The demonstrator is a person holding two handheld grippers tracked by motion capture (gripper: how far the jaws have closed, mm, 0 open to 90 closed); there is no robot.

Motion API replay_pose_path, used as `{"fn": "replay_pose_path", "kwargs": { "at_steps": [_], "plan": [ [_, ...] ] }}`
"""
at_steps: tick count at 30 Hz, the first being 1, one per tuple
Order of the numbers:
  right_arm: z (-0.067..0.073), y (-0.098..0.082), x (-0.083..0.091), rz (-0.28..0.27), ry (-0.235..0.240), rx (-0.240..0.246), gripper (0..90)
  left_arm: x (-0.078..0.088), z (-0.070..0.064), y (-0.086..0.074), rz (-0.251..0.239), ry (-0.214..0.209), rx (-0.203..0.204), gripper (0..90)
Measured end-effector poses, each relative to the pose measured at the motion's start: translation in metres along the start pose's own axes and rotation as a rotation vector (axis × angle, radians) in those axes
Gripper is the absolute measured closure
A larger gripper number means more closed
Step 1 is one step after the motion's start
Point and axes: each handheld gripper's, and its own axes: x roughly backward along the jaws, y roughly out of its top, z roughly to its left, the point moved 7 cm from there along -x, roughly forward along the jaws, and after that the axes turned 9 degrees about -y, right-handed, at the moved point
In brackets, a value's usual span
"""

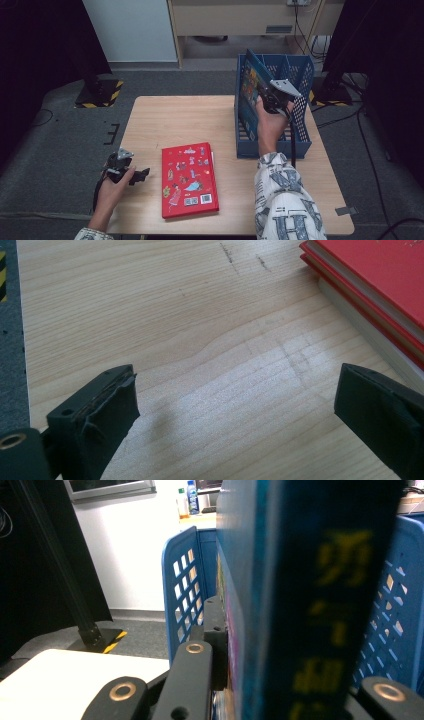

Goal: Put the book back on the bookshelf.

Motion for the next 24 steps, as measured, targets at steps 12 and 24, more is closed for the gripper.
{"fn": "replay_pose_path", "kwargs": {
  "at_steps": [12, 24],
  "plan": [
    [0.0, -0.012, 0.014, 0.011, 0.011, 0.013, 81.0, -0.001, -0.002, 0.0, 0.0, 0.0, 0.001, 3.0],
    [-0.003, -0.011, 0.03, 0.02, 0.04, 0.021, 77.7, -0.001, -0.001, 0.0, 0.001, 0.005, 0.005, 3.1]
  ]
}}
